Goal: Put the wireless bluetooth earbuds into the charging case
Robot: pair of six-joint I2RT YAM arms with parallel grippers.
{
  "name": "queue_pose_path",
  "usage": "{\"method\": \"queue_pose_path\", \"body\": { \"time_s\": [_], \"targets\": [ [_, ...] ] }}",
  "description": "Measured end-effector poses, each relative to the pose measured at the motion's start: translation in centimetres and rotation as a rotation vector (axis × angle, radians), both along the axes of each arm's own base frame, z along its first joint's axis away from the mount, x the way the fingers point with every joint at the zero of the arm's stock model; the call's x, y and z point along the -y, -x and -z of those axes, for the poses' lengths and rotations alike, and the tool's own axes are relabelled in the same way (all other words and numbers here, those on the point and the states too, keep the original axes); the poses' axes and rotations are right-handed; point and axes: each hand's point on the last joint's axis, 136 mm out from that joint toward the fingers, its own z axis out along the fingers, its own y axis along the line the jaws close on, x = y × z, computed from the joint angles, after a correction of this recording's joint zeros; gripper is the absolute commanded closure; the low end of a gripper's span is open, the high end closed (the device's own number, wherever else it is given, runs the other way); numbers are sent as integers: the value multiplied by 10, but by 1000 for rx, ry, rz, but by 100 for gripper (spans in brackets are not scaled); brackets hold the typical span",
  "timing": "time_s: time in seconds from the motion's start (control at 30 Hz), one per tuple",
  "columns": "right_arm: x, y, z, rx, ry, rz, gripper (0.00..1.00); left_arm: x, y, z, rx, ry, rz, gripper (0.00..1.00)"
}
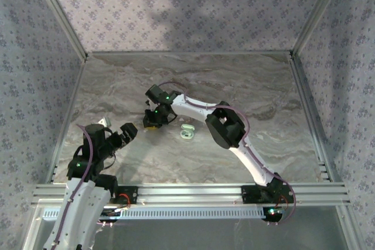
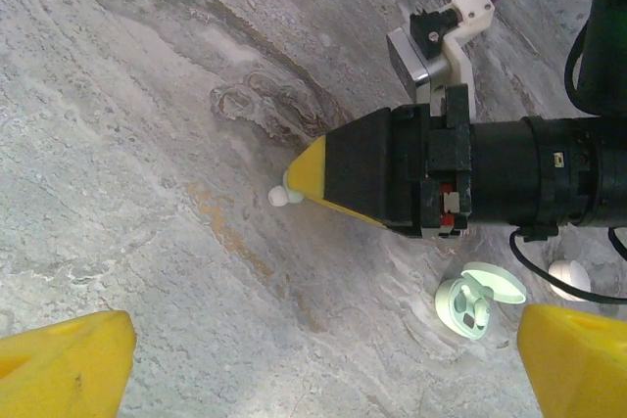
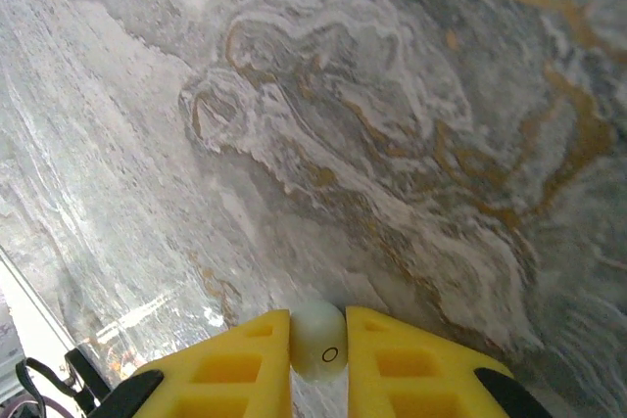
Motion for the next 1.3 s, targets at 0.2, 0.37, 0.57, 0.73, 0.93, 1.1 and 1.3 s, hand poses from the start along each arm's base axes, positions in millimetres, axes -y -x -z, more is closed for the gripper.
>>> {"method": "queue_pose_path", "body": {
  "time_s": [0.2,0.37,0.57,0.73,0.93,1.1,1.3],
  "targets": [
    [10,2,-12,19,-9,11,82,1,0,0,-3,4,5,0],
    [24,2,-22,42,-7,30,82,4,0,7,-39,11,19,0],
    [53,6,-35,75,14,66,82,13,-5,15,-89,34,53,1],
    [83,9,-45,103,33,105,82,22,-11,21,-119,59,92,11],
    [118,11,-55,131,46,158,82,34,-22,28,-154,104,136,30],
    [147,9,-66,155,40,203,82,45,-31,34,-181,126,170,49],
    [182,7,-71,174,35,256,82,75,-47,34,-198,122,258,75]
  ]
}}
